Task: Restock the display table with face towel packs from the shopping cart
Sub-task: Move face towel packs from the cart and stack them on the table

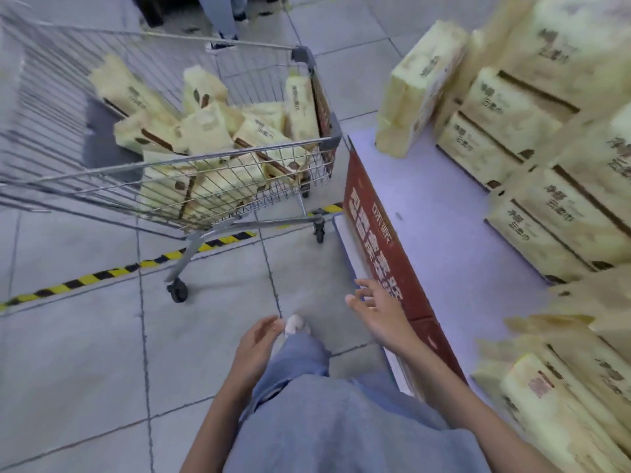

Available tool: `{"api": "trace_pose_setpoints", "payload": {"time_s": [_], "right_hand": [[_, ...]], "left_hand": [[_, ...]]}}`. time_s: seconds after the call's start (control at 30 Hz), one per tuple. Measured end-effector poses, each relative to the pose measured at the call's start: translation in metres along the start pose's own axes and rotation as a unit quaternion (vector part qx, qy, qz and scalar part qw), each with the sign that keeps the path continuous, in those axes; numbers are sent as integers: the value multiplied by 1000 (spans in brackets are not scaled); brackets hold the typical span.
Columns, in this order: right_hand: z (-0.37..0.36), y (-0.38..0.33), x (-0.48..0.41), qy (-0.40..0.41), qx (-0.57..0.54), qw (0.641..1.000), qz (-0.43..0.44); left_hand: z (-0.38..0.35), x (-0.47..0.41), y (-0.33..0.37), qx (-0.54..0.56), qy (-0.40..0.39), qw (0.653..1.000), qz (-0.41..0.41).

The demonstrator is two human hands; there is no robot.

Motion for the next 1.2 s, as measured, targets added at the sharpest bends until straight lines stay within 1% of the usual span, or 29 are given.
{"api": "trace_pose_setpoints", "payload": {"time_s": [0.1,0.2,0.3,0.57,0.67,0.77,0.9,1.0,1.07,1.2], "right_hand": [[-12,-25,-29,-13,14,1000,17],[-26,-43,-53,-19,12,1000,16],[-35,-56,-76,-22,12,1000,11],[-33,-85,-143,-40,6,999,7],[-28,-106,-183,-51,11,999,15],[-18,-142,-227,-58,6,998,31],[-7,-209,-279,-87,22,993,72],[-8,-264,-312,-113,54,985,122],[-20,-297,-333,-138,69,977,149],[-68,-343,-372,-166,171,943,232]], "left_hand": [[27,-26,22,5,9,1000,-6],[55,-51,48,10,30,999,-15],[74,-75,78,19,30,999,-29],[94,-148,154,41,38,996,-63],[97,-177,175,53,42,996,-58],[103,-198,200,82,59,993,-58],[121,-218,237,156,121,979,-55],[141,-234,259,192,204,958,-63],[158,-250,264,219,271,937,-38],[193,-285,246,288,381,877,50]]}}
Point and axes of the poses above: each hand's wrist, its own x-axis away from the middle knuckle, its own z-axis out of the back of the hand, y = z × x, the point moved 6 cm from there along -x, towards the middle knuckle, and after that the axes turned 5 degrees about x, right-handed, at the moved point
